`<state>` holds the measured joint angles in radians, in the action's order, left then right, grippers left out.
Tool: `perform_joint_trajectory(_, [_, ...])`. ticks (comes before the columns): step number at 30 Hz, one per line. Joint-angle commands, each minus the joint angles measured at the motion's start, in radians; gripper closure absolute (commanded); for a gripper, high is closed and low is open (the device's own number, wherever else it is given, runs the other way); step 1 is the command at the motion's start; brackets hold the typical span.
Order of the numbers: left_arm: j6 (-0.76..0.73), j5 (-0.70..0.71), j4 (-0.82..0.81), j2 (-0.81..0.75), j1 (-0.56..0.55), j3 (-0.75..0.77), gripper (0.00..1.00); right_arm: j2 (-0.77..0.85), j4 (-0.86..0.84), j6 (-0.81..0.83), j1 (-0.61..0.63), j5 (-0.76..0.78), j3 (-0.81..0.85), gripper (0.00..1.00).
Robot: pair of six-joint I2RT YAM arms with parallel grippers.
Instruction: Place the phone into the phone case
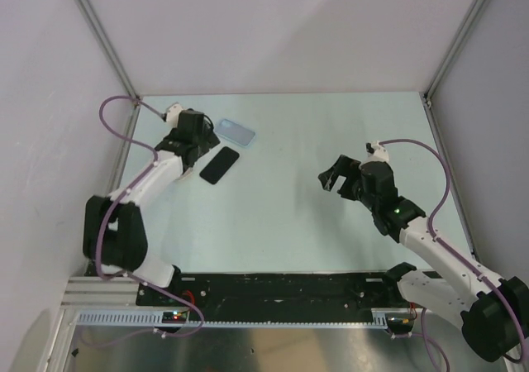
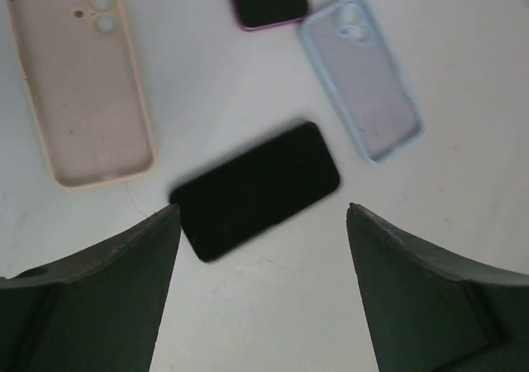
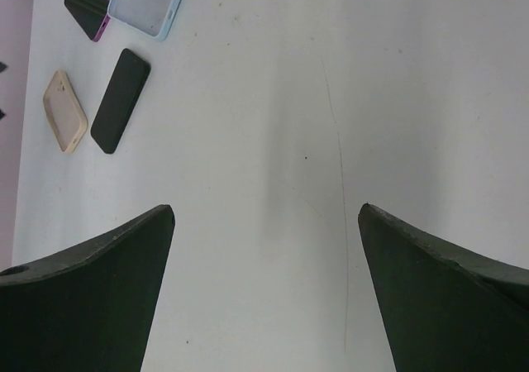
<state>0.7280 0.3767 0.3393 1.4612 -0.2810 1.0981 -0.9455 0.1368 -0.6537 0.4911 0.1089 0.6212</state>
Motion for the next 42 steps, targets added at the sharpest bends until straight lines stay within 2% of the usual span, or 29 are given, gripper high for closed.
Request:
perform_joint_trajectory(1, [0.077, 0.031, 0.049, 0.112, 0.102, 0.057, 0.16, 0.001, -0.029, 0.020, -0.010, -0.029, 0.019, 0.00])
perform_joint_trajectory(7, [0.145, 0.042, 0.100, 0.201, 0.286, 0.049, 0.25, -0.018, -0.027, 0.042, -0.012, -0.064, 0.020, 0.00])
perform_joint_trajectory(12, [0.121, 0.009, 0.131, 0.305, 0.360, 0.099, 0.31, -0.055, -0.053, 0.049, -0.015, -0.085, 0.020, 0.00])
perform_joint_trajectory(17, [0.107, -0.019, 0.171, 0.401, 0.367, 0.159, 0.37, -0.077, -0.093, 0.044, -0.019, -0.097, 0.021, 0.00])
perform_joint_trajectory(23, [0.118, -0.034, 0.207, 0.433, 0.371, 0.183, 0.46, -0.092, -0.107, 0.041, -0.027, -0.137, 0.021, 0.00])
perform_joint_trajectory(28, [0.157, -0.044, 0.248, 0.464, 0.371, 0.191, 0.57, -0.096, -0.109, 0.041, -0.038, -0.153, 0.022, 0.00])
perform_joint_trajectory(31, [0.179, -0.042, 0.270, 0.469, 0.371, 0.193, 0.69, -0.089, -0.102, 0.042, -0.045, -0.164, 0.022, 0.01])
perform_joint_trajectory(35, [0.170, -0.043, 0.275, 0.457, 0.371, 0.185, 0.94, -0.078, -0.091, 0.046, -0.050, -0.167, 0.021, 0.02])
perform_joint_trajectory(37, [0.148, -0.042, 0.275, 0.429, 0.371, 0.178, 0.98, -0.075, -0.087, 0.045, -0.051, -0.171, 0.021, 0.02])
perform_joint_trajectory(42, [0.058, -0.057, 0.275, 0.274, 0.353, 0.137, 1.00, -0.074, -0.091, 0.045, -0.051, -0.183, 0.021, 0.02])
